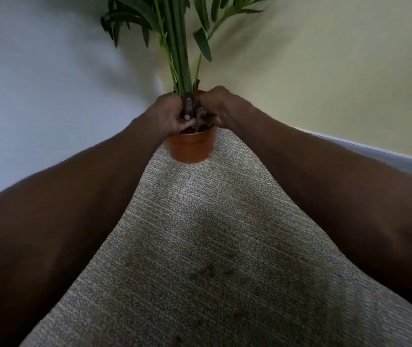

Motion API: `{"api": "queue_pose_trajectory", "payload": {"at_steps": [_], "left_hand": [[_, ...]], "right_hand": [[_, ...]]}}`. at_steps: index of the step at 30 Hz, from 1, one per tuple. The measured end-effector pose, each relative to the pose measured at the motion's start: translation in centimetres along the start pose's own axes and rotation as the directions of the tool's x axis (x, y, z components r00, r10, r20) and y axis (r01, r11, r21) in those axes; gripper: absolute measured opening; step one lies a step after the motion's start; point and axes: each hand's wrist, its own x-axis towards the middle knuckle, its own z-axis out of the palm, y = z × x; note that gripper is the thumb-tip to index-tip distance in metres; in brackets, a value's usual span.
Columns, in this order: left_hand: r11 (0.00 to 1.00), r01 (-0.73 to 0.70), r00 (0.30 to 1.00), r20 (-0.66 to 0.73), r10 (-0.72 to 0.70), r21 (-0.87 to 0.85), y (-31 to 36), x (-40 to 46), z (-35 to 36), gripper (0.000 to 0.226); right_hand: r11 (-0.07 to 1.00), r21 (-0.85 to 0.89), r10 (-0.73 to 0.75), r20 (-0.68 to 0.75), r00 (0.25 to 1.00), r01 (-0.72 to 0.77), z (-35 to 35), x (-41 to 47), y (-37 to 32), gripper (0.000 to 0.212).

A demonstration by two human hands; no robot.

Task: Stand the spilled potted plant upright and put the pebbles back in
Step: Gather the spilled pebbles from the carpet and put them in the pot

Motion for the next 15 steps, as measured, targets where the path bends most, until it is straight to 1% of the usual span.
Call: {"api": "queue_pose_trajectory", "payload": {"at_steps": [2, 3, 4, 5, 6, 7, 8, 10, 13, 14, 15], "left_hand": [[1.0, -0.01, 0.997, 0.079, 0.012, -0.029, -0.2, -0.6, 0.2, 0.037], [0.999, -0.039, 0.994, 0.099, 0.039, 0.004, -0.4, -1.0, 0.2, 0.036], [0.995, -0.091, 0.991, 0.101, 0.088, 0.032, -0.6, -1.2, 0.0, 0.033], [0.982, -0.165, 0.985, 0.058, 0.16, 0.097, -1.0, -1.5, -0.3, 0.029], [0.958, -0.237, 0.971, 0.005, 0.239, 0.162, -1.5, -1.4, -0.8, 0.025], [0.93, -0.291, 0.951, -0.036, 0.306, 0.224, -2.2, -1.4, -1.5, 0.021], [0.906, -0.333, 0.932, -0.051, 0.358, 0.261, -2.9, -1.4, -2.1, 0.019], [0.861, -0.386, 0.904, -0.052, 0.425, 0.33, -5.1, -2.4, -3.4, 0.018], [0.785, -0.36, 0.899, -0.038, 0.437, 0.504, -9.3, -3.9, -5.8, 0.014], [0.727, -0.355, 0.899, 0.002, 0.438, 0.588, -10.7, -4.1, -6.6, 0.015], [0.617, -0.357, 0.898, 0.074, 0.435, 0.701, -11.8, -4.3, -7.4, 0.017]], "right_hand": [[1.0, 0.019, -0.012, 0.051, 0.999, 0.011, -0.1, 0.0, 0.2, 0.005], [1.0, 0.0, -0.022, 0.057, 0.998, 0.022, -0.3, -0.1, 0.3, 0.009], [0.999, -0.035, -0.03, 0.043, 0.999, 0.032, -0.7, -0.4, 0.5, 0.026], [0.998, -0.045, -0.051, 0.029, 0.998, 0.052, -1.1, -0.3, 0.9, 0.037], [0.997, -0.027, -0.066, 0.014, 0.998, 0.066, -1.6, -0.6, 1.3, 0.032], [0.997, 0.002, -0.073, -0.005, 0.997, 0.073, -2.1, -0.7, 1.9, 0.016], [0.997, -0.001, -0.071, -0.015, 0.997, 0.071, -2.8, -0.7, 2.7, 0.005], [0.992, -0.105, -0.069, -0.043, 0.997, 0.064, -4.3, -1.0, 5.1, 0.015], [0.973, -0.228, -0.046, -0.065, 0.997, 0.03, -6.7, -1.0, 9.2, 0.018], [0.95, -0.312, -0.047, -0.082, 0.996, 0.019, -7.4, -0.7, 10.3, 0.018], [0.907, -0.421, -0.063, -0.097, 0.993, 0.016, -8.1, -0.3, 11.4, 0.017]]}}
